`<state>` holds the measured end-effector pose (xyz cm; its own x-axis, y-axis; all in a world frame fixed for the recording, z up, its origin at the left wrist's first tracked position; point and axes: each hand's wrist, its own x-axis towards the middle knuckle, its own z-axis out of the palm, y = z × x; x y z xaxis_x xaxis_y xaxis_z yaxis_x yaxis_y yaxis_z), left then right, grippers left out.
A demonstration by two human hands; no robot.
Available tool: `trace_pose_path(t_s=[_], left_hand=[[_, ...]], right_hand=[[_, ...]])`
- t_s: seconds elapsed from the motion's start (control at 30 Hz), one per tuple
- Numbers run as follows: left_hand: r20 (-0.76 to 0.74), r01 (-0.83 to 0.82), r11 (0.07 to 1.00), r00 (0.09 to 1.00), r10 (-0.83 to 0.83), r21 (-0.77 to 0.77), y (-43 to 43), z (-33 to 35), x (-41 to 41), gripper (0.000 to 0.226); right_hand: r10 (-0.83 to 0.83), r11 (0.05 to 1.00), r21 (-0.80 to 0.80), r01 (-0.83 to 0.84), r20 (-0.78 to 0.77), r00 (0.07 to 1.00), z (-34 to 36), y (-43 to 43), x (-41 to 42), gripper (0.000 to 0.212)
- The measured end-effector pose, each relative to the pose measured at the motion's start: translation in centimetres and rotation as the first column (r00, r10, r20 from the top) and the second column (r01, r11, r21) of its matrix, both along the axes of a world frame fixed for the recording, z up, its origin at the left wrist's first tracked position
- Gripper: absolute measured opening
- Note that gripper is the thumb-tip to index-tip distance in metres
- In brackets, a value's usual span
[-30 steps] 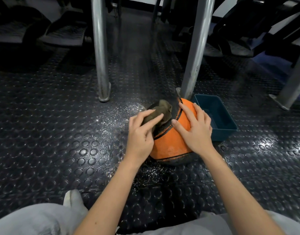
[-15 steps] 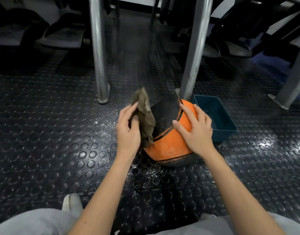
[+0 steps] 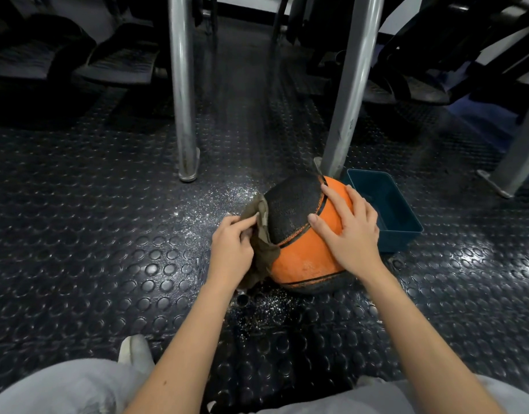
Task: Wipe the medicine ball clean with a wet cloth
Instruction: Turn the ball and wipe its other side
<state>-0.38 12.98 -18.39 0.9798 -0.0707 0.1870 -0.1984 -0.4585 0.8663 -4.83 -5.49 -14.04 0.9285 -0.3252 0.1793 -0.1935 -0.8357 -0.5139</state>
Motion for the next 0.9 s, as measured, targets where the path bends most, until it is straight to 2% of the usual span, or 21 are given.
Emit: trace_pose_path(t_s=[0.1, 0.17, 0.27, 0.37, 0.5, 0.57, 0.67, 0.73, 0.8, 0.9], left_hand=[[0.228, 0.063, 0.987, 0.973, -0.028, -0.150, -1.0, 2.8, -0.7, 0.035], [0.360, 0.165, 0.978, 0.926, -0.110, -0.125, -1.8, 3.2, -1.0, 0.036], [0.291, 0.190, 0.982, 0.940, -0.178, -0.013, -2.2, 1.4, -0.9, 0.036], [0.251, 0.087, 0.996, 0.965, -0.078, -0.025, -1.3, -0.7, 0.0, 0.034], [-0.034, -0.097, 0.994, 0.995, 0.098, 0.049, 0.6, -2.5, 1.0, 0.031], [0.058, -0.107, 0.994, 0.992, 0.109, -0.034, 0.5, -1.4, 0.6, 0.034], [0.337, 0.015, 0.976, 0.940, 0.061, -0.218, -0.8, 2.2, -0.4, 0.038], [0.449, 0.106, 0.969, 0.894, 0.006, -0.224, -1.6, 2.8, -1.0, 0.038], [0.453, 0.120, 0.988, 0.889, -0.064, -0.096, -2.0, 1.5, -1.0, 0.040], [0.318, 0.077, 0.997, 0.945, -0.075, 0.005, -2.1, -0.8, -0.5, 0.039]], right_hand=[[-0.006, 1.000, -0.006, 0.006, 0.007, 1.000, 0.2, 0.1, 0.1, 0.062], [-0.003, 1.000, -0.021, 0.004, 0.011, 1.000, 0.2, 0.1, 0.1, 0.062], [0.008, 1.000, -0.030, -0.008, 0.018, 1.000, 0.0, 0.0, 0.1, 0.057], [0.006, 0.999, -0.036, -0.006, -0.007, 1.000, 0.0, 0.1, 0.2, 0.059], [-0.002, 1.000, 0.021, 0.001, 0.019, 1.000, 0.1, -0.1, -0.1, 0.060], [-0.002, 0.999, 0.036, 0.001, 0.019, 1.000, 0.1, -0.4, -0.1, 0.059], [-0.012, 0.999, 0.030, 0.012, 0.016, 1.000, 0.2, -0.3, 0.1, 0.059], [-0.012, 1.000, 0.011, 0.012, 0.020, 1.000, 0.1, -0.2, 0.1, 0.062], [-0.005, 1.000, -0.013, 0.006, 0.026, 1.000, 0.0, -0.1, 0.2, 0.062], [0.005, 0.999, -0.047, -0.004, 0.013, 1.000, -0.1, 0.2, 0.2, 0.064]])
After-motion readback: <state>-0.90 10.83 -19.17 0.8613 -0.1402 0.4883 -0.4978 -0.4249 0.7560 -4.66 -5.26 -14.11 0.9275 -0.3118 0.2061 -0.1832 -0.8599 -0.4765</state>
